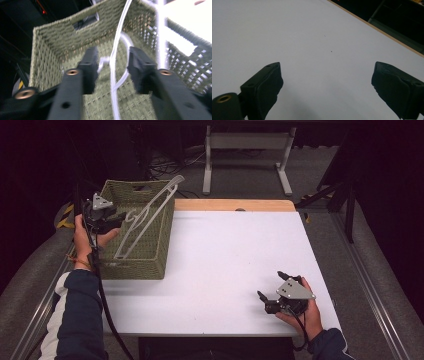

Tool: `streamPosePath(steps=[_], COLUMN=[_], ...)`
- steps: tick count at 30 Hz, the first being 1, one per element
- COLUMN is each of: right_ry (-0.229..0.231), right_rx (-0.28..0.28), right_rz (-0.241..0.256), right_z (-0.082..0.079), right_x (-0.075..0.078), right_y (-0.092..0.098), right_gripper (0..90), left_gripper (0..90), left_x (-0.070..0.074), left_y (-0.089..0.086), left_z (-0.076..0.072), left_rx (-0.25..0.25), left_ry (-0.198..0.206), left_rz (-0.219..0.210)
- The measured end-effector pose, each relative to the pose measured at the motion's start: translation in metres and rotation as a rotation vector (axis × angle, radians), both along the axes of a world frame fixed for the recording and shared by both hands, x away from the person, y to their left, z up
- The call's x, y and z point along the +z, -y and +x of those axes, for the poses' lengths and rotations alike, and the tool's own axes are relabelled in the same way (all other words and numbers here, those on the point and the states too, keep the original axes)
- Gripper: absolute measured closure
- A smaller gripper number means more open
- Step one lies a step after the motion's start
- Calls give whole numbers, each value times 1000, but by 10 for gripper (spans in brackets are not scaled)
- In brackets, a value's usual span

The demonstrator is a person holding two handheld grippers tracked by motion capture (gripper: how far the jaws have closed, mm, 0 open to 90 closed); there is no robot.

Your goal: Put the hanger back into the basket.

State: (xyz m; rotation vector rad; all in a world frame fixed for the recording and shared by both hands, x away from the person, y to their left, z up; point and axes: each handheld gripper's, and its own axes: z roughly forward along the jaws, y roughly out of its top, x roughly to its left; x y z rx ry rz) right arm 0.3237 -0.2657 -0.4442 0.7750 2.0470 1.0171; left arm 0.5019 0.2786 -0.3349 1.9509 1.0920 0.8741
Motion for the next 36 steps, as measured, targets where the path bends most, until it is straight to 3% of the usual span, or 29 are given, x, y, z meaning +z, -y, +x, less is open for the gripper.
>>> streamPosePath(steps=[11, 13, 15, 16, 22, 30, 36], right_ry=[0, 0, -4, -5, -7, 13, 8], right_rx=[11, 10, 13, 9, 12, 13, 10], right_rz=[13, 13, 18, 18, 32, 39, 56], right_z=[0, 0, 0, 0, 0, -1, 0], right_x=[1, 1, 1, 1, 3, 6, 7], right_y=[-2, -3, -2, -2, -3, -4, -3], right_gripper=[98, 97, 97, 98, 97, 99, 98], left_gripper=[315, 264, 219, 208, 123, 99, 74], left_x=[9, 9, 10, 10, 8, 6, 4], left_y=[21, 24, 26, 27, 34, 43, 49], left_z=[-25, -31, -33, -37, -44, -60, -71], left_rx=[-79, -113, -111, -138, -179, -242, -294], left_ry=[140, 162, 174, 191, 186, 235, 257], left_rz=[-27, -54, -55, -89, -107, -168, -175])
